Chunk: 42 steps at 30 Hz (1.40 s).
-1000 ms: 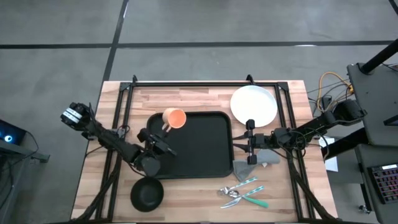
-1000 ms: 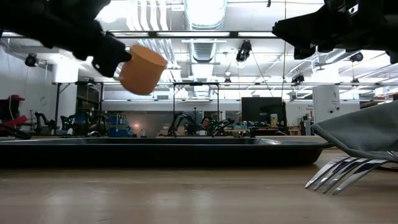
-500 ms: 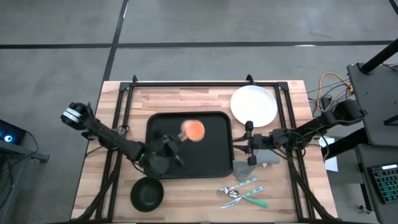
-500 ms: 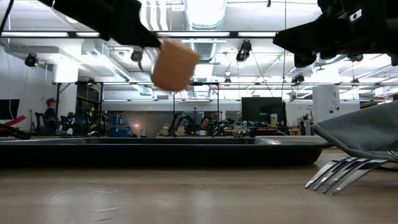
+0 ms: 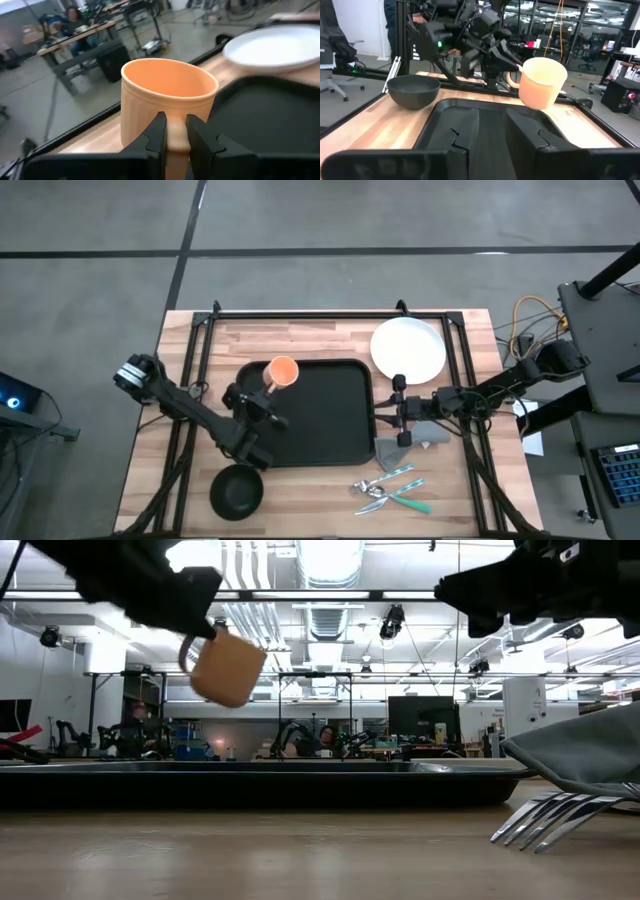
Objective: Set up tray
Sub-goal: Put the orange mug on the black serving tray
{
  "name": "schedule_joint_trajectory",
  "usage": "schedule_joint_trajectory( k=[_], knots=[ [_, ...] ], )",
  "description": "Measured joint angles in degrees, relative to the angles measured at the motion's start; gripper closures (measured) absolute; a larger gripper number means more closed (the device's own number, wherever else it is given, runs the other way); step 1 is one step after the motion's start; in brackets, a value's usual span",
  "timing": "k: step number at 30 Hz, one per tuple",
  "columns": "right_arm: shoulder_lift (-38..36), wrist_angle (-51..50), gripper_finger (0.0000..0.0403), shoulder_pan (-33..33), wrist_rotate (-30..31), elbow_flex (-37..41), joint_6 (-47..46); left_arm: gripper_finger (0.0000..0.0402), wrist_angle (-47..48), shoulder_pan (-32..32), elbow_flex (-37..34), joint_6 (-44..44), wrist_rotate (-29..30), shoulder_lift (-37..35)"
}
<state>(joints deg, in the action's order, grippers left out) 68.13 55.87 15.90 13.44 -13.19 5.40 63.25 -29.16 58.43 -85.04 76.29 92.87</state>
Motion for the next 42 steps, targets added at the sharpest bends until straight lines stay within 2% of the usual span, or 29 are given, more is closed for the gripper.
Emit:
schedule_joint_trajectory(
  k=[4, 10, 17, 24, 34, 42],
  knots=[
    [0.1, -2.0, 0.0316, 0.0, -0.1, -0.7, -0.3, 0.0369, -0.2, 0.2, -2.7, -7.7, -0.3, 2.4],
    [0.1, -2.2, 0.0323, 0.0, -0.4, -0.7, -0.3, 0.0369, -0.3, 0.6, -7.4, -14.8, 0.6, 2.1],
    [0.1, -2.3, 0.0335, 0.0, -0.4, -0.7, -0.4, 0.0366, -0.3, 0.6, -12.8, -20.0, -0.4, 1.6],
    [0.1, -2.5, 0.0328, 0.0, -0.4, -0.7, -0.5, 0.0369, -0.3, 0.6, -16.9, -24.9, -3.3, 1.5],
    [0.1, -2.6, 0.0316, 0.0, -0.4, -0.7, -0.5, 0.0367, -0.8, 0.6, -18.7, -29.4, -4.5, 1.5],
    [0.1, -3.0, 0.0329, 0.0, -0.4, -0.7, -0.7, 0.0367, -1.2, 1.0, -20.9, -32.2, -5.7, 1.5]
  ],
)
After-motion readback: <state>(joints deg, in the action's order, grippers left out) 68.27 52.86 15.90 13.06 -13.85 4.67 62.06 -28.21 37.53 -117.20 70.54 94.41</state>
